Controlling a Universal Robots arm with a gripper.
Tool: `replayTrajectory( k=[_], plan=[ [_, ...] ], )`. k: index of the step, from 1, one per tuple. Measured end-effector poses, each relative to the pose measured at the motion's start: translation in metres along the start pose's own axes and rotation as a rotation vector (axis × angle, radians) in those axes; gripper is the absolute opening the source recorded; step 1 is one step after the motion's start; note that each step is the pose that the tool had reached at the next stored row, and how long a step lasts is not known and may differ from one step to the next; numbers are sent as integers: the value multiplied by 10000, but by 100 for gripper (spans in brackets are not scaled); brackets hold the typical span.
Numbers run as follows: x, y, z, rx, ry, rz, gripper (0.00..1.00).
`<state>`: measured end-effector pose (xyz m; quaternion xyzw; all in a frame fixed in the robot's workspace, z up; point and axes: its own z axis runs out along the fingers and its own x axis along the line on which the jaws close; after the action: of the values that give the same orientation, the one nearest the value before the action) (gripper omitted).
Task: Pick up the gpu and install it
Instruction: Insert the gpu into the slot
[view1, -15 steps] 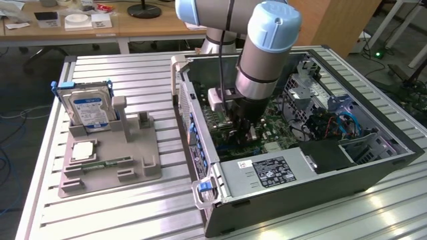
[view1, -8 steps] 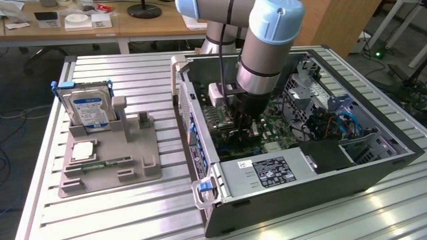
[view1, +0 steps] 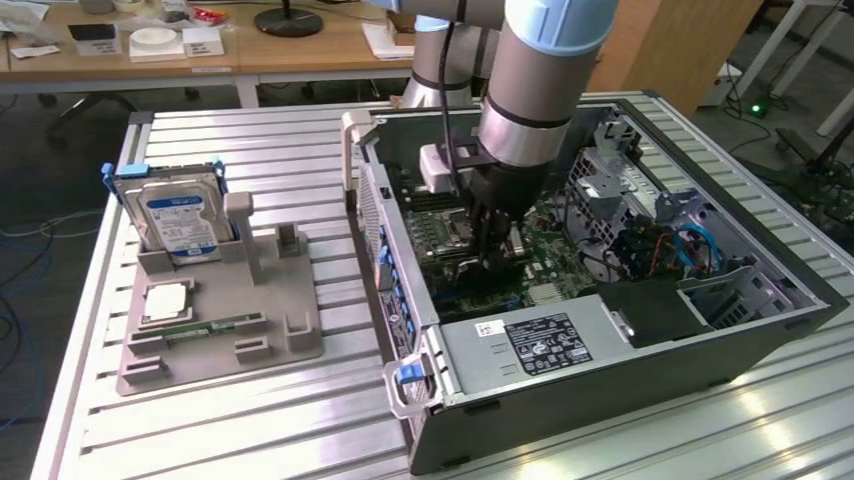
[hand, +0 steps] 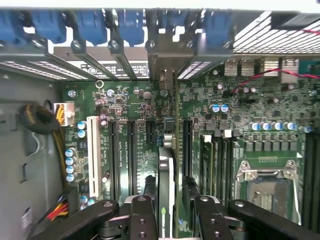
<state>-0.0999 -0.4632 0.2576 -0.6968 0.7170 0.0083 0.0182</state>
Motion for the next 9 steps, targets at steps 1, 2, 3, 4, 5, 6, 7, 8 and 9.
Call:
replayTrajectory(
  k=[1, 2, 3, 4, 5, 6, 7, 8, 9],
  plan=[
    [-1, -1, -32, 6, 0, 0, 36],
    [-3, -1, -61, 10, 0, 0, 36],
    [-4, -1, -90, 15, 0, -1, 36],
    [-4, -2, -117, 22, 0, -1, 36],
    [-5, -2, -137, 29, -1, -1, 36],
    [-6, -2, -151, 33, -1, -1, 36],
    [-6, -2, -155, 35, -2, -1, 36],
    [-6, -2, -155, 35, -2, -1, 36],
    [-6, -2, -155, 36, -4, -1, 34]
  ],
)
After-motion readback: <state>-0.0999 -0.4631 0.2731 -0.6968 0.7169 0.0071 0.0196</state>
